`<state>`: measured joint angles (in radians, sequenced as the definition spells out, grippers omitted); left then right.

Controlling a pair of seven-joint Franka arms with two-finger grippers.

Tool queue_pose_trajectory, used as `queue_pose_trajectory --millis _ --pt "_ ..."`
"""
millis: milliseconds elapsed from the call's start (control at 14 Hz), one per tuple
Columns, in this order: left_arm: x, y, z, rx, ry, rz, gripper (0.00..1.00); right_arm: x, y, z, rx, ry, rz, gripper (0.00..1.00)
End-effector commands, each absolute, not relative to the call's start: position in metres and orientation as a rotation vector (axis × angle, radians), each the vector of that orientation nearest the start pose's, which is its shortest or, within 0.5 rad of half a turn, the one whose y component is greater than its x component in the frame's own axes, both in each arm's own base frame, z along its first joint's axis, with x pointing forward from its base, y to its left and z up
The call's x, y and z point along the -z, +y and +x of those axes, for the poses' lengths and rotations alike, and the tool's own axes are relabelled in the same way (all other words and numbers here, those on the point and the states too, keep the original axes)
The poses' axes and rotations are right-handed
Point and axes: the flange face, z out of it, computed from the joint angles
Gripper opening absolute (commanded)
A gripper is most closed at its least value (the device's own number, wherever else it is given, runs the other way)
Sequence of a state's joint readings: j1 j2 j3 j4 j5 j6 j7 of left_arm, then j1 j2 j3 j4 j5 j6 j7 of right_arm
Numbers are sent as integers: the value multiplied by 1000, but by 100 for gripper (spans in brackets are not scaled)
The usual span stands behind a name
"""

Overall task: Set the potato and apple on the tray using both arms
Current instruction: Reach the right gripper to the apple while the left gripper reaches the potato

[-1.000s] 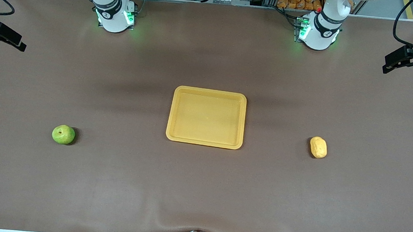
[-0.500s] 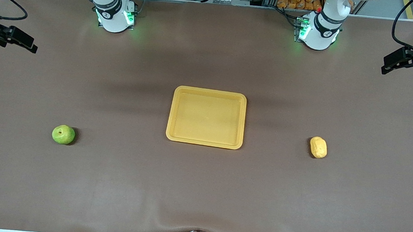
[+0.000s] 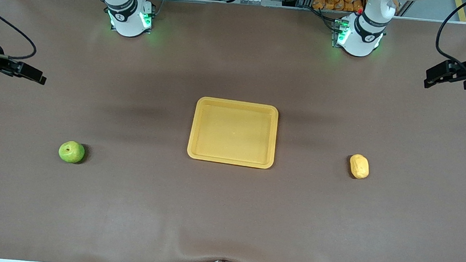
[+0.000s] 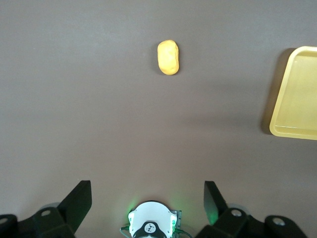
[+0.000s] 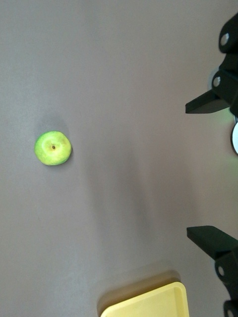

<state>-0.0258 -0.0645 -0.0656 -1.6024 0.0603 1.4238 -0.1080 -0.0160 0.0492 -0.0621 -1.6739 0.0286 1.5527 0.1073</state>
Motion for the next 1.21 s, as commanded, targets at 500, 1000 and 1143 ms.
queue_pose_trajectory --millis 500,1000,1143 --pt "-559 -40 510 -186 -11 -3075 100 -460 -67 576 -64 157 -3124 100" --pt "-498 -39 514 -127 -24 -3080 100 -349 -74 616 17 -99 -3144 100" --pt "-481 -31 518 -109 -44 -3081 100 -329 -78 626 25 -201 -3143 100"
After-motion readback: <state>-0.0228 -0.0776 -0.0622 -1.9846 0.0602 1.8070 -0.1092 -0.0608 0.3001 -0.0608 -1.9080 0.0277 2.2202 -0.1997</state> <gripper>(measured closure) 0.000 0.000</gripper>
